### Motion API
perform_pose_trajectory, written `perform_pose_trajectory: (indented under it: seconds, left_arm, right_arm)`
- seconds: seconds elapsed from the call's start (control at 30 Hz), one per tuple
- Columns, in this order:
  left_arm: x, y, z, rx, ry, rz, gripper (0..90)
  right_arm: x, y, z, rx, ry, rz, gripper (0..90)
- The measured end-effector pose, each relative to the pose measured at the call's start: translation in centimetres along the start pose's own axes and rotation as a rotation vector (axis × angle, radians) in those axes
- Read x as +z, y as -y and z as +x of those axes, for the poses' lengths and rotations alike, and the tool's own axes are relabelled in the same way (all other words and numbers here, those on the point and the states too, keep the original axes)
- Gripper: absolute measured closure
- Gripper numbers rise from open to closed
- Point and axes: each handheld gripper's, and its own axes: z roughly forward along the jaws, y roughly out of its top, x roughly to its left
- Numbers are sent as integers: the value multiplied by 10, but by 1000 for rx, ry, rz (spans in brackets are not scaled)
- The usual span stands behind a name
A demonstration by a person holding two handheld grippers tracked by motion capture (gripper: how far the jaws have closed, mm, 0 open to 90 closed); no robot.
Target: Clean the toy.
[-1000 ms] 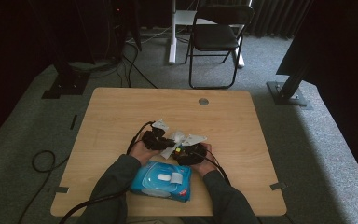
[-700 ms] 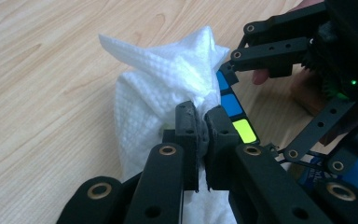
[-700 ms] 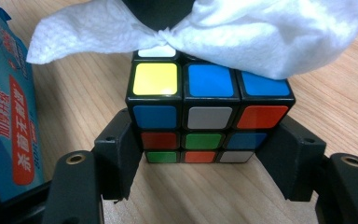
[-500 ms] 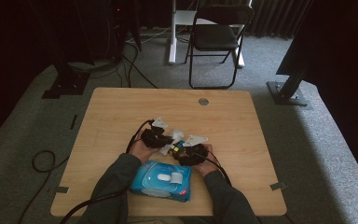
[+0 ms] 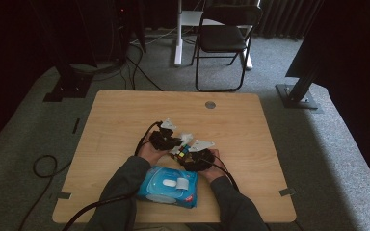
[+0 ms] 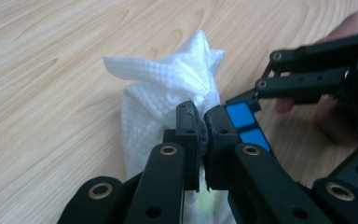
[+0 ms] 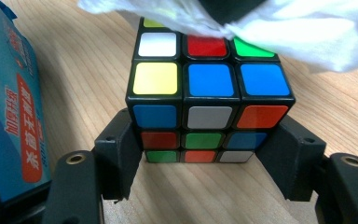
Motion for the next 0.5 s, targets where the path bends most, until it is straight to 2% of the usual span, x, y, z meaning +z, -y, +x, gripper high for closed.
perform_pose_trajectory:
  seconds: [0.13, 0.2, 0.23, 0.3, 0.5]
  left_arm:
    - [-7, 2, -4, 43, -8, 34, 865]
    - [-7, 2, -4, 43, -8, 34, 866]
    - [-12, 7, -6, 65, -7, 51, 865]
    - [-15, 9, -8, 73, -4, 52, 866]
    - [-19, 15, -14, 89, 37, 59, 867]
  right_arm:
    - [0, 0, 0, 0, 0, 0, 343]
    - [0, 0, 0, 0, 0, 0, 343]
    - [0, 0, 0, -2, 1, -1, 343]
    - [0, 0, 0, -1, 1, 0, 342]
    - [0, 0, 0, 2, -2, 1, 342]
